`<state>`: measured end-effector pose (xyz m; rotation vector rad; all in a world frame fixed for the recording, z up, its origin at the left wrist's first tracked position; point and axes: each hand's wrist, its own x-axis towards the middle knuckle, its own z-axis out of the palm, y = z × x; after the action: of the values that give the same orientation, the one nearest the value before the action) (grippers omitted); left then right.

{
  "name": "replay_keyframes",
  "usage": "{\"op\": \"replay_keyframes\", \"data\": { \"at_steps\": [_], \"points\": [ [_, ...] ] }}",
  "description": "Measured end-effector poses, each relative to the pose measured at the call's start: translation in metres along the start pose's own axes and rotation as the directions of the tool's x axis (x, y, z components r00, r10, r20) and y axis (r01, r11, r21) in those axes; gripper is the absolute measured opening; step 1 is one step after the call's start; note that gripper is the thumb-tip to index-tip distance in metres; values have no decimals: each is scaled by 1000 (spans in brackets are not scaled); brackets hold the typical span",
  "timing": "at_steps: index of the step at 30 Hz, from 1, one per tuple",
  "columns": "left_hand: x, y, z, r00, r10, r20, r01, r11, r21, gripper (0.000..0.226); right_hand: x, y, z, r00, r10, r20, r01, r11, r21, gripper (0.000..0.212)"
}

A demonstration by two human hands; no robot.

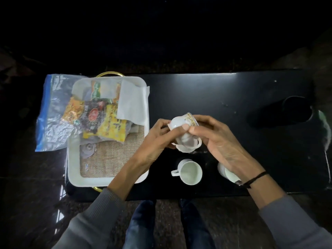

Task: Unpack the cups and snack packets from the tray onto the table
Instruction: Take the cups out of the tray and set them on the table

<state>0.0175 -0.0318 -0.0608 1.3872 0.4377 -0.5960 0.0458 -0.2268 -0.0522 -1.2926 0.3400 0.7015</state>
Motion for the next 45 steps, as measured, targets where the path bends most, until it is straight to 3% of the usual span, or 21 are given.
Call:
{"op": "replay_keyframes", "data": {
  "at_steps": [4, 7, 11, 13, 16, 19, 24, 41, 45],
  "points": [
    [17, 19, 20, 987, 43, 152, -81, 965, 251, 61, -16, -7, -49, 993, -44, 112, 45, 999, -3, 59],
    [32, 31, 43, 956, 40, 291, -160, 902, 402, 57, -24, -12, -80, 992, -72, 101, 76, 996, -42, 66],
    [48, 31, 71, 928, 22, 371, -225, 827, 515, 67, -33, -14, -113, 984, -164, 66, 176, 942, -285, 73],
    [54, 22, 84, 928, 33, 371, -272, 741, 614, 74, -36, -12, -124, 982, -189, 32, 181, 863, -471, 73],
    [57, 2, 101, 936, 108, 334, -332, 581, 743, 78, -35, -8, -128, 968, -252, -7, 167, 662, -730, 74],
    [59, -17, 114, 951, 139, 277, -308, 513, 801, 72, -28, 2, -128, 956, -283, 70, 208, 490, -847, 73],
    [63, -37, 125, 970, 138, 200, -243, 555, 795, 64, -18, 17, -128, 962, -254, 102, 199, 395, -897, 73],
    [70, -40, 126, 976, 151, 157, -215, 552, 805, 55, -4, 28, -129, 963, -239, 125, 204, 341, -918, 70],
    [68, -37, 127, 978, 147, 148, -207, 573, 793, 56, -4, 23, -125, 968, -207, 141, 186, 219, -958, 79]
  ]
}}
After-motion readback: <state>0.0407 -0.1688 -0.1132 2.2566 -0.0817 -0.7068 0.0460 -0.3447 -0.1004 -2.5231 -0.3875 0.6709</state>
